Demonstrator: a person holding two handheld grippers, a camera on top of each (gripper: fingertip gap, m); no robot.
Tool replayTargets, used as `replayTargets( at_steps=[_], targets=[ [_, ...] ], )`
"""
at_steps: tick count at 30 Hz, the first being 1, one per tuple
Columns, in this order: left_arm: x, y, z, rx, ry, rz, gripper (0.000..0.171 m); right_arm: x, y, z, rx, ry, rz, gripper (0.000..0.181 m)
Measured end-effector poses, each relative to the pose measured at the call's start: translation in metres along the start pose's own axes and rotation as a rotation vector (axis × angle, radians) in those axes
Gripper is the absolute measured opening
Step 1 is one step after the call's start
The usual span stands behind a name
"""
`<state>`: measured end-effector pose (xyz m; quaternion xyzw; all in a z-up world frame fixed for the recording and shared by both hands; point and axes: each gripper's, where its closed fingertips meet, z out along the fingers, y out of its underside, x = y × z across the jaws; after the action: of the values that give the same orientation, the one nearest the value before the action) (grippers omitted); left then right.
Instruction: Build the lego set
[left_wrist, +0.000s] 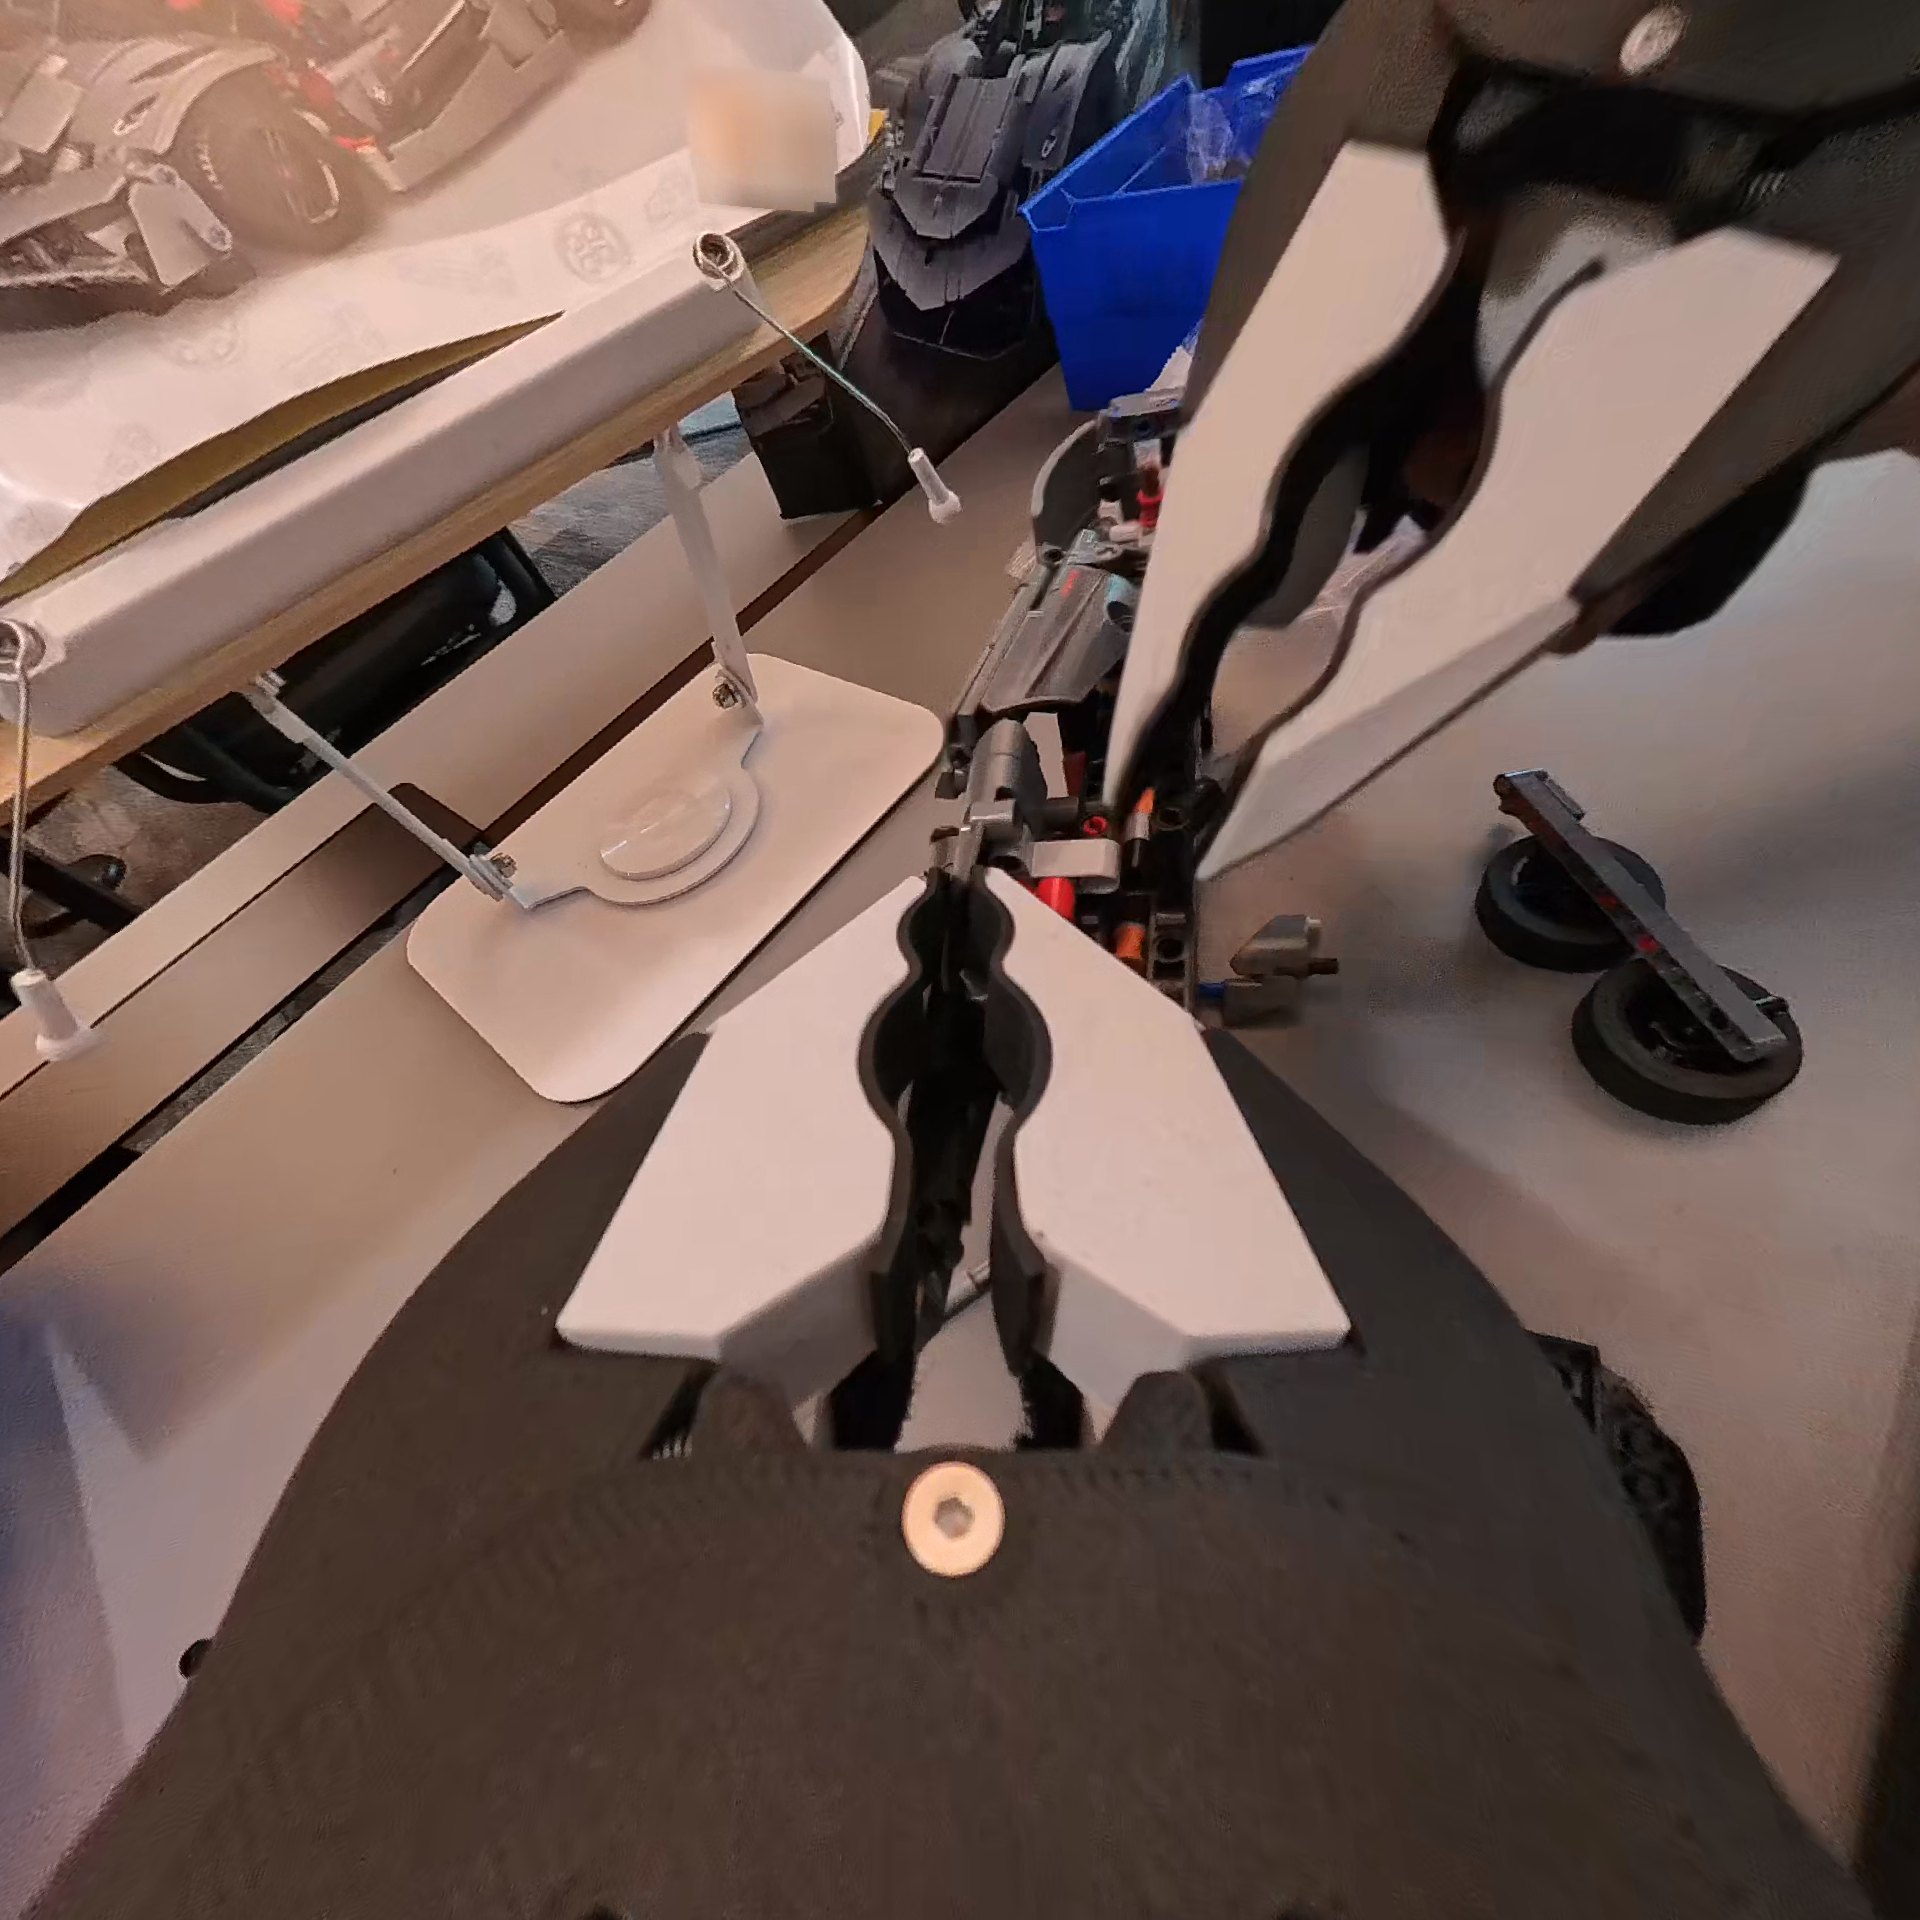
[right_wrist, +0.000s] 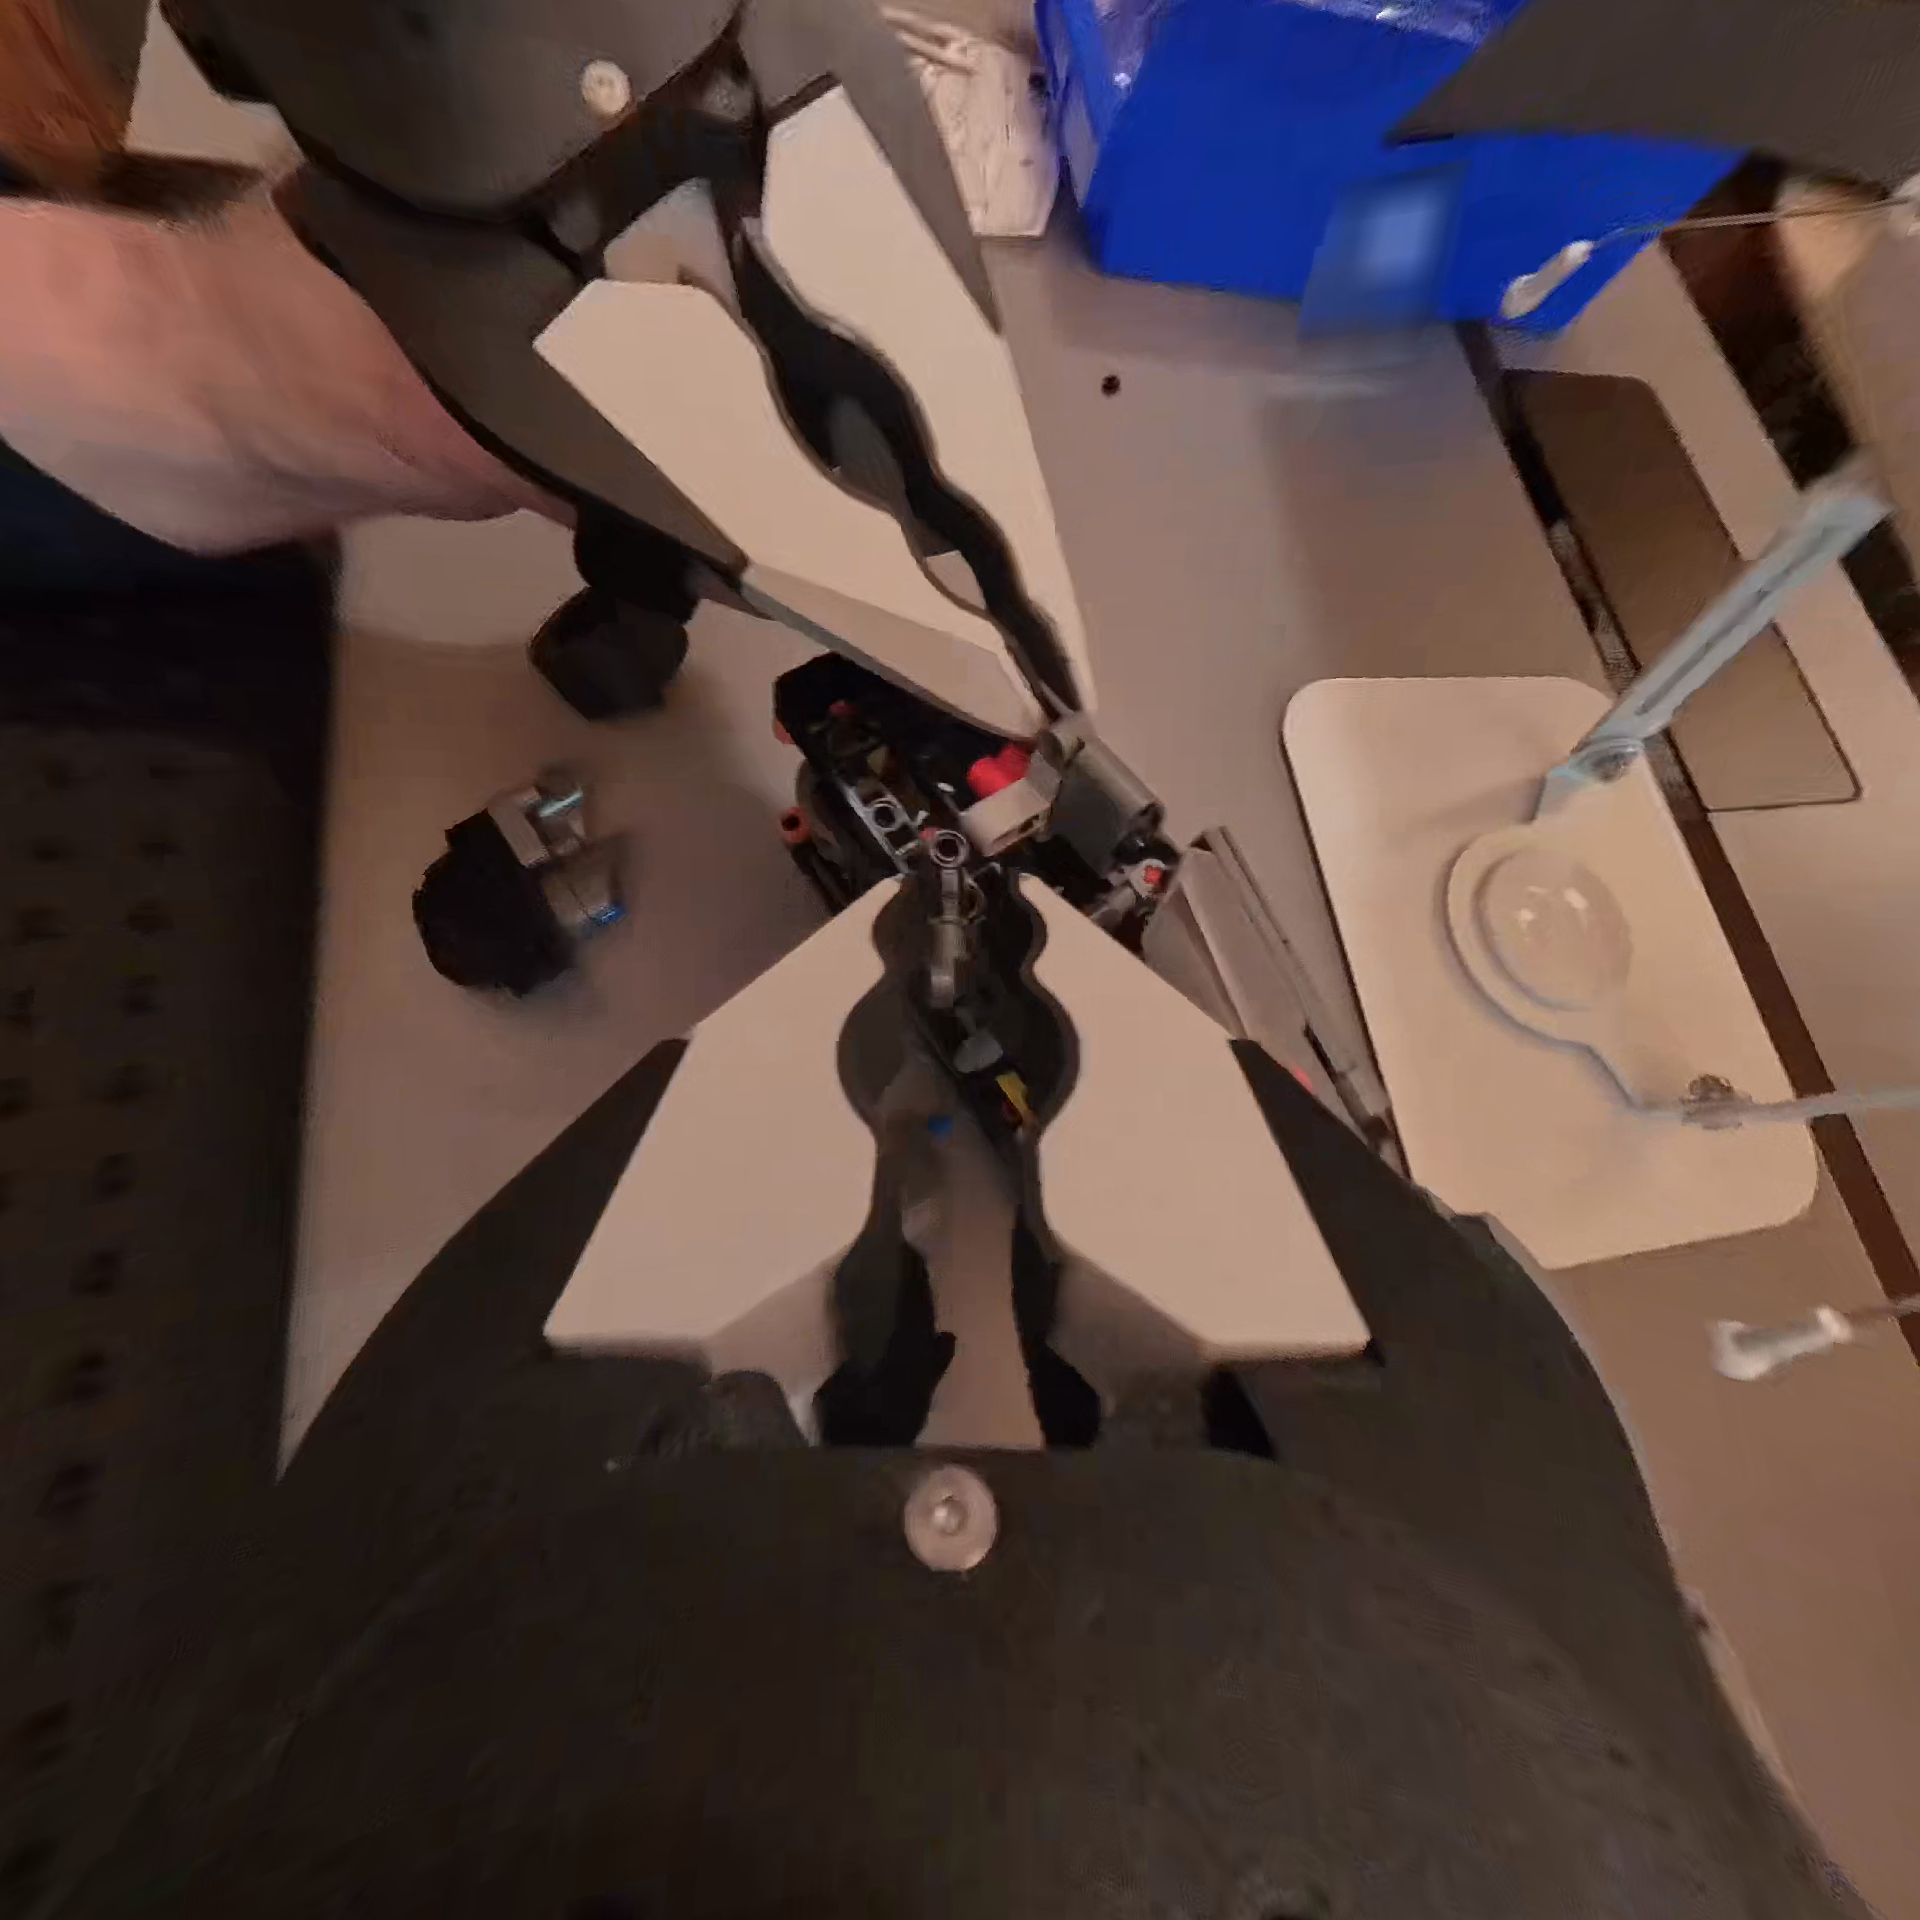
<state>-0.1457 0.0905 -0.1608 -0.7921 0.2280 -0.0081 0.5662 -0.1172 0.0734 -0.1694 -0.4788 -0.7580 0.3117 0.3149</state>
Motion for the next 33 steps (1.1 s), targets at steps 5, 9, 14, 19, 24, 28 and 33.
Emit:
replayTargets(
  at_steps=[5, 9, 14, 19, 24, 28, 33],
  targets=[
    [0.003, 0.0, -0.001, 0.018, 0.035, -0.024, 0.006, -0.003, -0.001, 0.0, 0.038, -0.051, 0.051, 0.008],
    [0.021, -0.012, -0.013, 0.056, 0.149, -0.014, 0.034, -0.001, -0.002, 0.001, 0.065, -0.069, 0.105, 0.007],
    [0.019, 0.001, -0.005, -0.033, 0.102, 0.044, 0.045, 0.001, -0.003, 0.002, 0.072, -0.056, 0.104, 0.005],
    [0.009, 0.012, -0.005, -0.063, 0.07, 0.028, 0.025, -0.002, -0.008, 0.003, 0.105, -0.09, 0.163, 0.004],
    [0.011, 0.011, -0.005, -0.057, 0.068, 0.02, 0.025, -0.004, -0.009, 0.002, 0.138, -0.122, 0.211, 0.003],
    [0.012, 0.008, -0.001, -0.063, 0.006, 0.077, 0.025, -0.001, -0.009, 0.0, 0.142, -0.119, 0.262, 0.003],
    [0.016, 0.008, 0.002, -0.082, -0.035, 0.164, 0.023, 0.0, -0.024, -0.014, 0.221, -0.11, 0.289, 0.004]
  ],
)
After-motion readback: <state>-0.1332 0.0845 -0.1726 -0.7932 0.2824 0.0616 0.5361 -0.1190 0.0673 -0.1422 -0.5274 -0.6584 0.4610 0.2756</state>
